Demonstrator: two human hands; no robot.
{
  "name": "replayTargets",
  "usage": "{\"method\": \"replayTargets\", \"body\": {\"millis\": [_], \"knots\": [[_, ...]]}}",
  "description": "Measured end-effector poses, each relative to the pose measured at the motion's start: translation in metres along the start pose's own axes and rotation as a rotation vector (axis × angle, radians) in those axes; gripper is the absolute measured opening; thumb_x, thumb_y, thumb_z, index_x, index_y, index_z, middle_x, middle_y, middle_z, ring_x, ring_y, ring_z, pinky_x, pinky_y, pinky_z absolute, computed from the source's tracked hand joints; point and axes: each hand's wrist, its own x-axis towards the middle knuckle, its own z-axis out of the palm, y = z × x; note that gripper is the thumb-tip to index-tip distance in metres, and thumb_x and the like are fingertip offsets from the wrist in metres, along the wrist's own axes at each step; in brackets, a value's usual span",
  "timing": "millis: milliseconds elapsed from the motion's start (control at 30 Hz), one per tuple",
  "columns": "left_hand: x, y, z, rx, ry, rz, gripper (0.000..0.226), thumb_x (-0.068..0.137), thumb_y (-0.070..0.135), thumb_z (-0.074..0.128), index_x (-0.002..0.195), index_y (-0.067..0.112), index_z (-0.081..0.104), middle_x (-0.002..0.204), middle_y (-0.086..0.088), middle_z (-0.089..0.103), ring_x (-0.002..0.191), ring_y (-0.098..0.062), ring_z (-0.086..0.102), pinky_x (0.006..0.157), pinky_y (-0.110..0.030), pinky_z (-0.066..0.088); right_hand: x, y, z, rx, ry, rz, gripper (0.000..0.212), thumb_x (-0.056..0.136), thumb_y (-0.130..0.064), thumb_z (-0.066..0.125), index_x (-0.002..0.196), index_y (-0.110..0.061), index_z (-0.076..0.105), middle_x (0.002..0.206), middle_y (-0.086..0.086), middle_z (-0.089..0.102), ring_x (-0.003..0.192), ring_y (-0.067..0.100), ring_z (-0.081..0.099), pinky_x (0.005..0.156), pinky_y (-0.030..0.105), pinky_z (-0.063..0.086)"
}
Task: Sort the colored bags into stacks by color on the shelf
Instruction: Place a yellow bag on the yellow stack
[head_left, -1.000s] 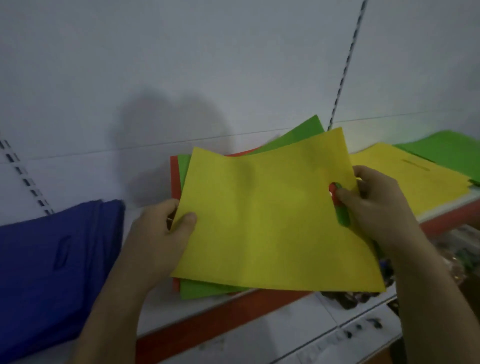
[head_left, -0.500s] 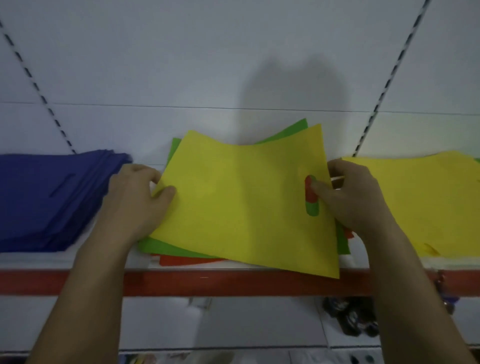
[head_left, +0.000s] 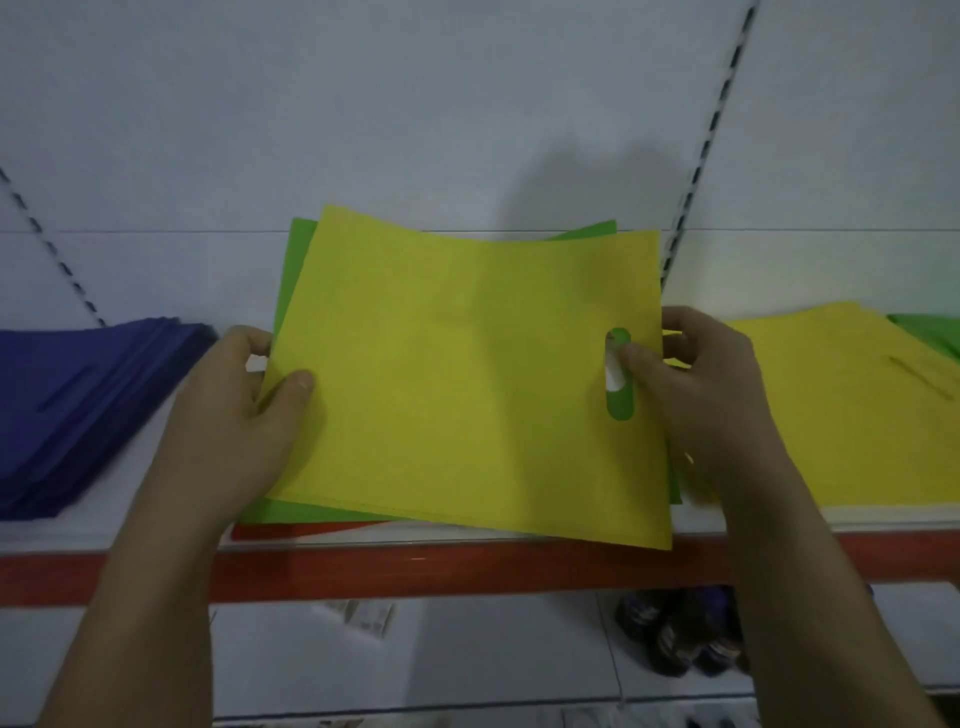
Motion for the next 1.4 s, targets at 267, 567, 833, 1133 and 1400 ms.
{"method": "replayTargets", "body": {"millis": [267,567,833,1133,1400], "knots": [[0.009,0.04,0.049,-0.145,-0.155,0.153,0.053,0.09,0.01,0.067,0.129,0.037,0.043,0.1,0.011,0.069,0.08,-0.005,0.069,0.068,-0.035,0.052,-0.008,-0.003,-0.058,0.019,0.172,0.057,0.015,0.097,-0.016,0.063,0.108,-0.026,0.063,0.078,0.0,0.076,0.066,0.016,0.072,0.051,0.03,0.057],[-0.008,0.08,0.119,-0.099,-0.35,0.267,0.086,0.082,-0.004,0.067,0.145,0.043,0.035,0.112,0.017,0.067,0.095,0.002,0.065,0.077,-0.028,0.049,-0.022,0.031,-0.139,0.027,0.293,0.162,0.048,0.088,-0.021,0.074,0.126,-0.043,0.055,0.117,0.007,0.057,0.107,0.024,0.062,0.078,0.042,0.058],[-0.037,0.152,0.212,-0.112,-0.339,0.321,0.078,0.083,-0.001,0.067,0.14,0.046,0.041,0.104,0.015,0.069,0.087,-0.004,0.068,0.073,-0.039,0.055,0.007,0.068,-0.255,0.168,0.327,0.119,0.04,0.084,-0.005,0.075,0.117,-0.022,0.059,0.095,0.003,0.077,0.079,0.025,0.075,0.06,0.038,0.059],[-0.094,0.259,0.39,-0.12,-0.33,0.212,0.067,0.089,0.016,0.069,0.146,0.038,0.041,0.134,-0.001,0.059,0.116,-0.014,0.061,0.076,-0.029,0.052,0.07,0.133,-0.456,-0.047,0.254,0.05,0.022,0.085,-0.006,0.076,0.1,-0.02,0.067,0.088,-0.004,0.077,0.072,0.015,0.074,0.057,0.029,0.056],[-0.121,0.326,0.494,-0.096,-0.358,0.149,0.037,0.076,0.037,0.073,0.111,0.043,0.064,0.087,0.0,0.066,0.082,-0.019,0.062,0.081,-0.052,0.057,0.119,0.174,-0.573,-0.213,0.249,0.074,0.016,0.085,-0.009,0.076,0.092,-0.02,0.067,0.092,-0.001,0.075,0.066,0.008,0.069,0.052,0.022,0.054]]}}
